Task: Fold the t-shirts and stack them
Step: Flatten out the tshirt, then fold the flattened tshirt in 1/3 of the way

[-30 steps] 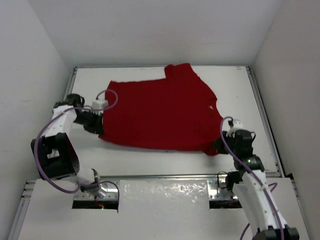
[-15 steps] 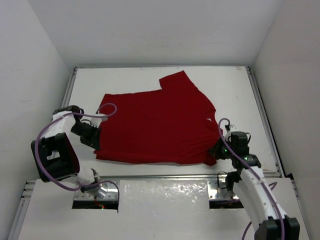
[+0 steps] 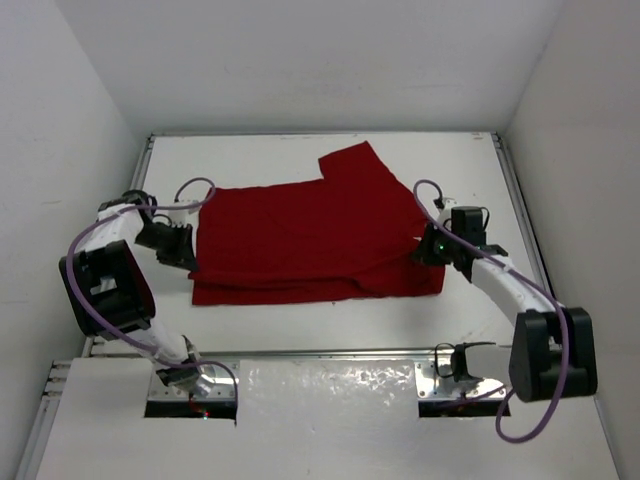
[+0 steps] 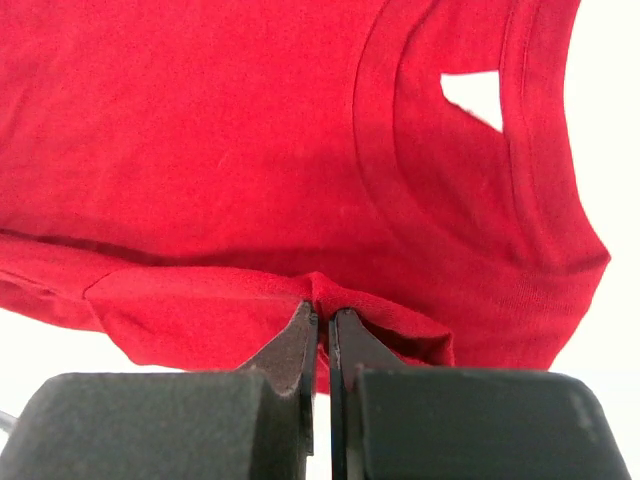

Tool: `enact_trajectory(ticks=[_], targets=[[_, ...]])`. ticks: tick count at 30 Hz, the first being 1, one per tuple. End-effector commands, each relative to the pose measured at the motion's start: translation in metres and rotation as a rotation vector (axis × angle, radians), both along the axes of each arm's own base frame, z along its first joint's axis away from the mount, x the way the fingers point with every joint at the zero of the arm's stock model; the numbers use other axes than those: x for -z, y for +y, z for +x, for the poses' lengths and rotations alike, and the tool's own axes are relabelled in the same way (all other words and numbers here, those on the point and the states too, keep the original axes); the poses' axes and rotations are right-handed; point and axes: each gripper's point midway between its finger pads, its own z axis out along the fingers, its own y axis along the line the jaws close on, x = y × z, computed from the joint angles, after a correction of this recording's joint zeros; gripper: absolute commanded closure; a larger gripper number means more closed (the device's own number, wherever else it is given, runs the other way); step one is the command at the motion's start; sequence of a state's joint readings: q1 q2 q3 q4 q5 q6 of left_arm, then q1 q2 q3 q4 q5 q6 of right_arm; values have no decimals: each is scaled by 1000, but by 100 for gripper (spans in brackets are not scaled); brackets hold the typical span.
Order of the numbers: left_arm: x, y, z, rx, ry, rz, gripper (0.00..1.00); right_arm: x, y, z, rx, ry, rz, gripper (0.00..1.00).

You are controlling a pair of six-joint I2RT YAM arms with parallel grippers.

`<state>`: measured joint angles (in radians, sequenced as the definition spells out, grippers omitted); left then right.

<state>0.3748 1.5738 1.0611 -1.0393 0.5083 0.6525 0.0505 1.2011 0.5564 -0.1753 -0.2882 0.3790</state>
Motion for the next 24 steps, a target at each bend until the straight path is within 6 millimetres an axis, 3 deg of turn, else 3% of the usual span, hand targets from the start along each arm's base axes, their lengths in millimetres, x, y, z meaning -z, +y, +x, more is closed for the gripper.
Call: enact_trajectory(ticks=[1,7,11,16,19,21,23,24], targets=[[-7,7,29,-47,-76,-9,100,-14,-1,34,-49,-89,-48,100],[1,10,41,-93,-58,-17,100,-15,-2,60,-69,-92,-82,100],[9,12,50,-140,-34,-29,100,-5,-2,65,-75,-64,-80,100],[1,10,73,-187,-42,-97,80,1,2,66,-78,-59,-56,100],[-24,35,109,-246,-145,-69,75,3,4,67,-80,-47,-50,100],[-55,54,134,-285,-250,-33,69,1,4,69,-79,-50,-48,100],[-75,54,144,-190,-348,2,62,-1,4,71,-77,-58,-45,100],[-84,35,141,-74,-387,40,59,-3,5,72,-79,-61,-45,100]])
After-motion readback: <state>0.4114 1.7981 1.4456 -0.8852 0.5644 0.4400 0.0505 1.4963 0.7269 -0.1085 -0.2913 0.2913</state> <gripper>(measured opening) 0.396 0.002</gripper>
